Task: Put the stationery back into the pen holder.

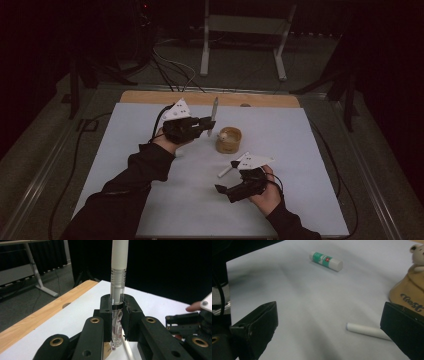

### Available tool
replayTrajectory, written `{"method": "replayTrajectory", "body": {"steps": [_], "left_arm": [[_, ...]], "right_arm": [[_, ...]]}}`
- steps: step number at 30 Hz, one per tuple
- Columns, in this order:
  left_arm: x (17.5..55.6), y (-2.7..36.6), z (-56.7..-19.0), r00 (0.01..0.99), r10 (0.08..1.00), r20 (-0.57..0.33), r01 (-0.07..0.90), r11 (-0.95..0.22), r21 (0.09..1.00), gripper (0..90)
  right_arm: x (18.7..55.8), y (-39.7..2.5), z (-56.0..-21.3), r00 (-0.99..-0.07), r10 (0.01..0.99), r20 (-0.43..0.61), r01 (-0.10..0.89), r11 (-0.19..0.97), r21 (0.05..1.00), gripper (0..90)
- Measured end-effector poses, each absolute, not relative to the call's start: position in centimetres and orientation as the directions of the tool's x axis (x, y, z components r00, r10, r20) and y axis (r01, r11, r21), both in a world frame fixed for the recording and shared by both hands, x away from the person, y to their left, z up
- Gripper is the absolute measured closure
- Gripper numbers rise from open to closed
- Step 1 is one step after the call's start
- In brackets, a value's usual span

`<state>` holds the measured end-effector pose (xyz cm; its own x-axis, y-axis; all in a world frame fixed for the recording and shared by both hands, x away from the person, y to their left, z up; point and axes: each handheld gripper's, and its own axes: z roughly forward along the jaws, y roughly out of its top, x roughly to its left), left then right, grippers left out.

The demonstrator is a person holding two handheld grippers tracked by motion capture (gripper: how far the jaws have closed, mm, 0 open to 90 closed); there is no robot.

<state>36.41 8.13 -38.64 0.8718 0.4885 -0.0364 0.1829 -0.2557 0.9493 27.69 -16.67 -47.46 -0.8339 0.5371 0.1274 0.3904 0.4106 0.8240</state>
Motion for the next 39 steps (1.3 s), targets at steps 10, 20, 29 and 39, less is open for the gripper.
{"method": "replayTrajectory", "body": {"steps": [10, 20, 29, 39], "left_arm": [[37.9, 6.2, -38.9, 0.867, 0.488, -0.096, 0.219, -0.202, 0.955, 80.5], [39.4, 4.3, -39.6, 0.865, 0.487, -0.120, 0.235, -0.181, 0.955, 80.5], [40.9, 2.9, -40.9, 0.864, 0.478, -0.156, 0.262, -0.163, 0.951, 80.5], [41.8, 1.3, -42.6, 0.865, 0.469, -0.180, 0.283, -0.159, 0.946, 80.4]], "right_arm": [[27.7, -16.8, -47.3, -0.835, 0.534, 0.132, 0.391, 0.408, 0.825, 1.2], [27.7, -16.9, -47.2, -0.834, 0.533, 0.141, 0.394, 0.397, 0.829, 1.2], [27.7, -17.0, -47.2, -0.833, 0.535, 0.142, 0.395, 0.395, 0.829, 1.2], [27.7, -17.1, -47.2, -0.832, 0.534, 0.150, 0.400, 0.391, 0.829, 1.2]]}}
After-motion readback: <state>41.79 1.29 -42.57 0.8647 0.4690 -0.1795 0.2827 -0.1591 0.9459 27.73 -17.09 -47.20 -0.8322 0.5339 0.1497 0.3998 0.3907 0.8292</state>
